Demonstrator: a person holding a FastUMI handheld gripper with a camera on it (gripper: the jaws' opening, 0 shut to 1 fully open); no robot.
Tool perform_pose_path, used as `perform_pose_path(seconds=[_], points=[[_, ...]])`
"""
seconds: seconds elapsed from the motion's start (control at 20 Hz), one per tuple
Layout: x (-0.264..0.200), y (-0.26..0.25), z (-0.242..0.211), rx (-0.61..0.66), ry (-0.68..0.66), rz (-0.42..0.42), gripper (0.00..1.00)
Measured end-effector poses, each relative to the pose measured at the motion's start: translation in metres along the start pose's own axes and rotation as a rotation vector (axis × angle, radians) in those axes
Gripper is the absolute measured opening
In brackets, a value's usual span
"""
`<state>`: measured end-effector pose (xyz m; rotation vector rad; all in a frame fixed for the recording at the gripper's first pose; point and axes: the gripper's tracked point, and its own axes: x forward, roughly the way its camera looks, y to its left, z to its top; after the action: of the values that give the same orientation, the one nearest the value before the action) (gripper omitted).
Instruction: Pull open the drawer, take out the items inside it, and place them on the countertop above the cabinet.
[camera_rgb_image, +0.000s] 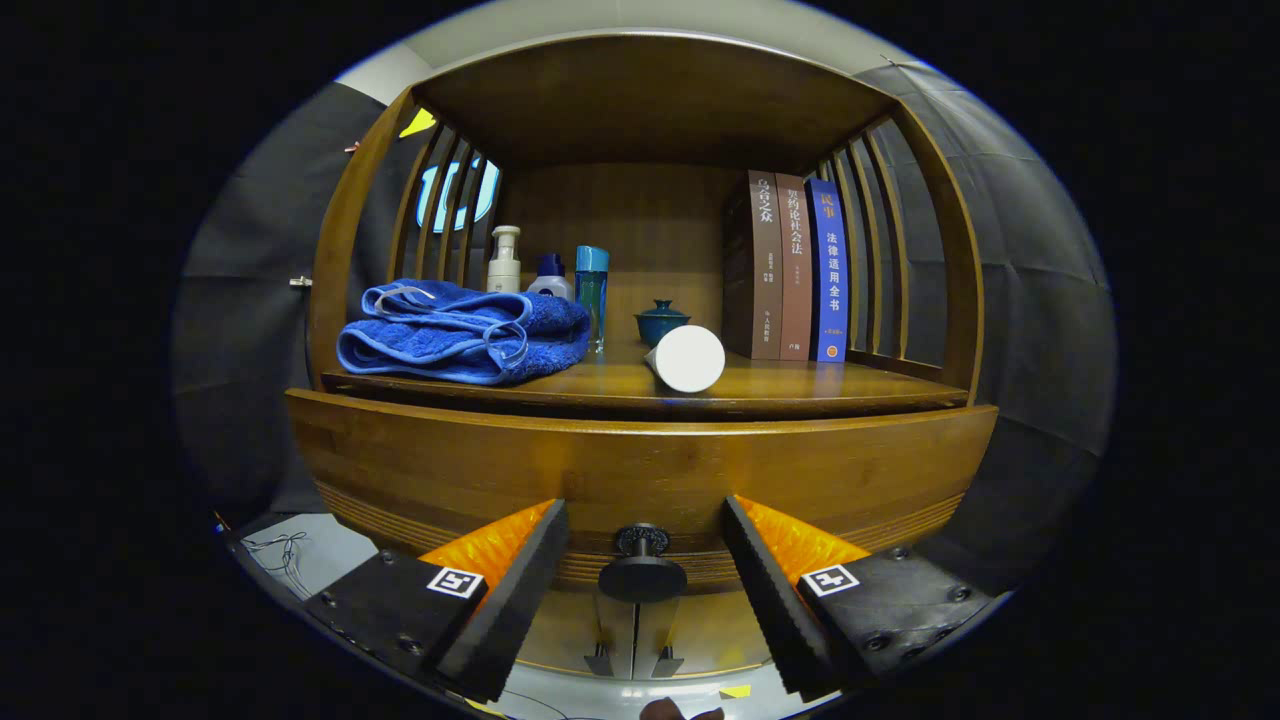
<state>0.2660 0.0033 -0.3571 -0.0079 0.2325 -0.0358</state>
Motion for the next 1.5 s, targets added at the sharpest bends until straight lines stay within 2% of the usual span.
perform_pose_path(seconds=[0.25, 0.55, 0.65, 1.15, 1.35, 1.5], points=[[0.017, 0.001, 0.002, 0.006, 0.011, -0.013, 1.0], [0.014, -0.002, 0.002, 0.017, 0.013, -0.017, 0.99], [0.004, -0.005, 0.016, 0.032, -0.009, -0.014, 0.99], [-0.1, -0.014, 0.144, 0.048, -0.115, 0.013, 0.99], [-0.141, -0.005, 0.171, 0.067, -0.112, 0.063, 0.99], [-0.17, -0.013, 0.198, 0.084, -0.158, 0.039, 0.99]])
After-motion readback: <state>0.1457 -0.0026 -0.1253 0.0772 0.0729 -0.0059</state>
